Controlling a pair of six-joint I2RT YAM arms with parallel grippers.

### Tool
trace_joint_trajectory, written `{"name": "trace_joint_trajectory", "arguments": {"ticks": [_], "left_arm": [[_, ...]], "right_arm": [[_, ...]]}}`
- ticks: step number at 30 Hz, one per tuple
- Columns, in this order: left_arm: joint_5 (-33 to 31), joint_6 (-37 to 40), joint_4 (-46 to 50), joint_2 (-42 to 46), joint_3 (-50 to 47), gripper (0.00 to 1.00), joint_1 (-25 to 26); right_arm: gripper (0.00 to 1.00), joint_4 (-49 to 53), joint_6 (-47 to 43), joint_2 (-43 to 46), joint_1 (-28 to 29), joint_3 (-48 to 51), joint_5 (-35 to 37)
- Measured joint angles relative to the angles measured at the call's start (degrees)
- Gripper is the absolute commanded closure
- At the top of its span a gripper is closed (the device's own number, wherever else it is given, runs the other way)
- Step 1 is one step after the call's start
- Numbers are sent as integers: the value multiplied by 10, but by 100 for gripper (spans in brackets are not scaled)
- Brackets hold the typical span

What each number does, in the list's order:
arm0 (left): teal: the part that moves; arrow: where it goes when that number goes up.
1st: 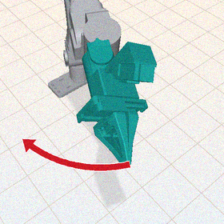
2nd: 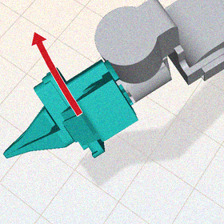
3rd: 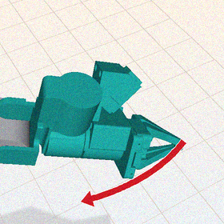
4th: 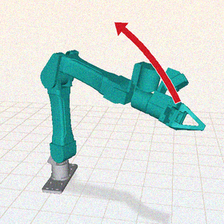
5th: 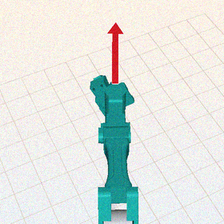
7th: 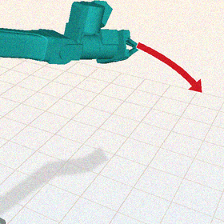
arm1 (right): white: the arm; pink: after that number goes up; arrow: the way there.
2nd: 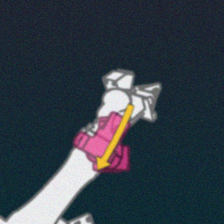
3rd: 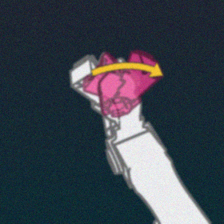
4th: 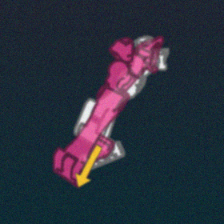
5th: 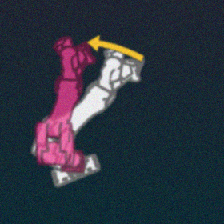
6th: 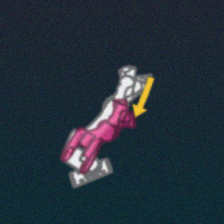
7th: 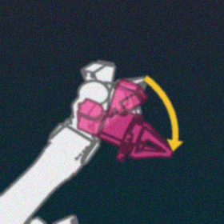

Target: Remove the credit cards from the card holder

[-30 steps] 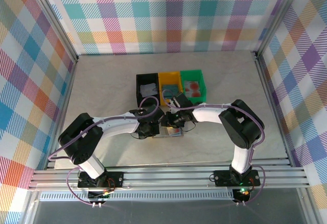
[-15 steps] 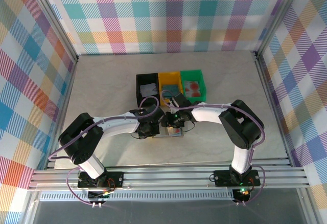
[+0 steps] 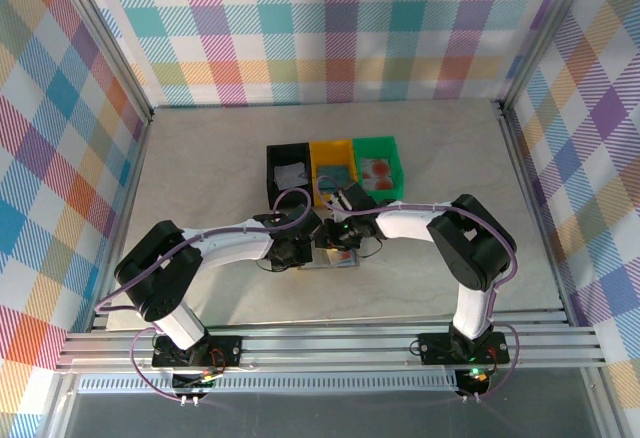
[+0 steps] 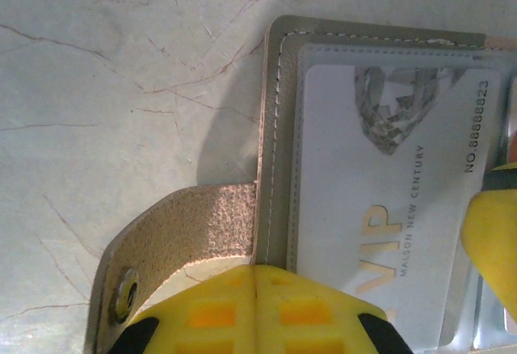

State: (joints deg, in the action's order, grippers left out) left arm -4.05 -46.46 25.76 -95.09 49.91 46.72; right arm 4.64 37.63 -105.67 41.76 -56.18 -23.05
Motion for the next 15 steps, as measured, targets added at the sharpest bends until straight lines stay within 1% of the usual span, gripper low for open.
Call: {"name": "trace_joint_trajectory", "arguments": {"ticks": [10,12,15], "left_arm": [[0,0,-1,0,-1,100,0],[0,0,-1,0,-2,100,0],[0,0,-6,5,-7,100,0]], "right_arm": [[76,-21,0,0,-7,10,-23],[78,-15,1,0,-7,9,-17],[77,10,5,0,-3,-3,2]]}}
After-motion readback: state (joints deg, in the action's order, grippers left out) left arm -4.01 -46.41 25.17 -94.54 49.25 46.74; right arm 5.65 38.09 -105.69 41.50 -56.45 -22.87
